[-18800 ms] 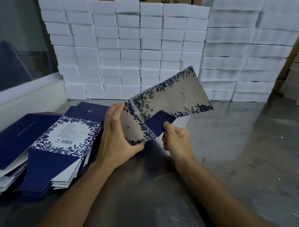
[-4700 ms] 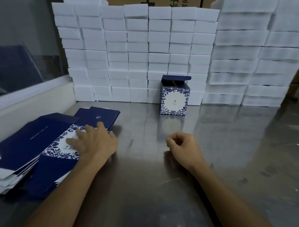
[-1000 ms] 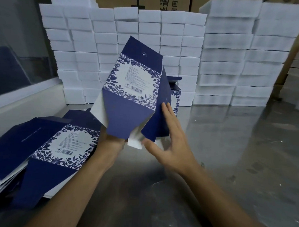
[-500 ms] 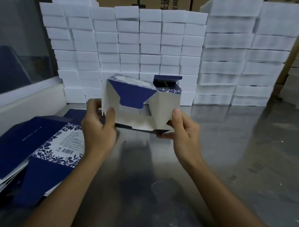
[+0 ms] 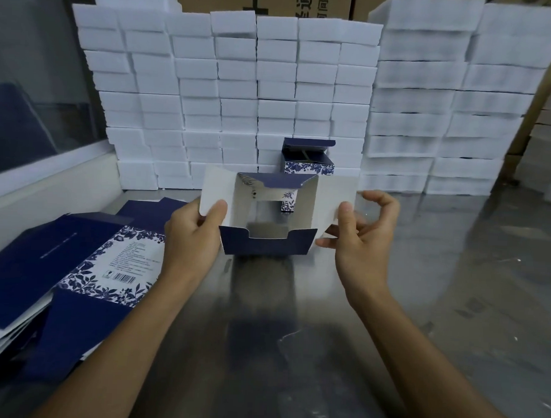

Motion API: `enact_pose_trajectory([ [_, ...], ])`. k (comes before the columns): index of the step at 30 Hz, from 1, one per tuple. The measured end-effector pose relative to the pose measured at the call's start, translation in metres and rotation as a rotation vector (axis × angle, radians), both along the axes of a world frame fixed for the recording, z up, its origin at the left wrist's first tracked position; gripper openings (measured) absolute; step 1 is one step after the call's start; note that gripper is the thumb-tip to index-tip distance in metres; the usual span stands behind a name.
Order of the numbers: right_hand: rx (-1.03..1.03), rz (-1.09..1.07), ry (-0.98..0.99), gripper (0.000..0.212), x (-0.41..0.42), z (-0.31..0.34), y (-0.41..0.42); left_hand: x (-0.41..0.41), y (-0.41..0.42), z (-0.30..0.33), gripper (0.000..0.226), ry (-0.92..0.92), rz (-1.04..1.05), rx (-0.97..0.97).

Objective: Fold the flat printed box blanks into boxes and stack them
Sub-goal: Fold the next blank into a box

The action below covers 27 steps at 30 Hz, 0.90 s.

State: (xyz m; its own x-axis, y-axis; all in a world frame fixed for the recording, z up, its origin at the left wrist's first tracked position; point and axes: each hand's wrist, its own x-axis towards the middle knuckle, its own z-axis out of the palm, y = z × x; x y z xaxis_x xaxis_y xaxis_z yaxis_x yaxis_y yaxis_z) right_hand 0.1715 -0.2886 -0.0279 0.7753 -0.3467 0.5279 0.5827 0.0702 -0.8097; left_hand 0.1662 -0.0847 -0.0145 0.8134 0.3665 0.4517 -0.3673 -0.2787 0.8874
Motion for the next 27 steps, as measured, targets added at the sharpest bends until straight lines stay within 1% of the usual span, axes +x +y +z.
enact_pose_trajectory([
  [3, -0.030, -0.019, -0.015, 0.023, 0.001, 0.000, 0.000, 0.001, -0.002, -0.001, 0.038, -0.018, -0.007, -0.095],
  [6, -0.064, 0.117, 0.076, 0.044, 0.002, -0.001, 0.001, 0.001, -0.003, -0.002, 0.023, -0.018, 0.001, -0.203],
  [8, -0.121, 0.249, 0.163, 0.051, 0.002, -0.003, 0.000, 0.002, -0.003, -0.001, 0.021, -0.007, 0.009, -0.256],
  [10, -0.185, 0.364, 0.229, 0.067, 0.001, -0.006, -0.003, 0.005, -0.002, -0.002, 0.022, -0.013, 0.022, -0.281],
  [12, -0.330, 0.416, 0.223, 0.082, 0.001, -0.010, -0.005, 0.006, -0.002, -0.003, 0.023, -0.029, 0.035, -0.267],
  [13, -0.406, 0.441, 0.217, 0.085, 0.001, -0.013, -0.005, 0.006, -0.002, -0.004, 0.025, -0.029, 0.035, -0.254],
  [14, -0.469, 0.458, 0.223, 0.083, 0.002, -0.016, -0.005, 0.006, -0.002, -0.004, 0.025, -0.024, 0.029, -0.250],
  [15, -0.499, 0.451, 0.236, 0.078, 0.002, -0.019, -0.004, 0.006, -0.002, -0.005, 0.024, -0.017, 0.022, -0.254],
  [16, -0.482, 0.418, 0.239, 0.067, 0.003, -0.020, -0.002, 0.006, -0.002, -0.005, 0.023, -0.015, 0.013, -0.257],
  [18, -0.364, 0.299, 0.196, 0.040, 0.004, -0.021, 0.001, 0.006, -0.004, -0.006, 0.022, -0.022, -0.009, -0.258],
  [19, -0.309, 0.230, 0.170, 0.030, 0.004, -0.020, 0.003, 0.005, -0.006, -0.006, 0.022, -0.029, -0.023, -0.246],
  [21, -0.223, 0.116, 0.139, 0.018, 0.005, -0.020, 0.004, 0.001, -0.014, -0.008, 0.023, -0.058, -0.051, -0.181],
  [25, -0.191, 0.013, 0.123, 0.014, 0.006, -0.020, 0.002, -0.002, -0.020, -0.013, 0.019, -0.093, -0.079, -0.031],
  [27, -0.225, -0.038, 0.086, 0.018, 0.005, -0.018, 0.003, -0.002, -0.017, -0.018, 0.021, -0.116, -0.040, 0.161],
])
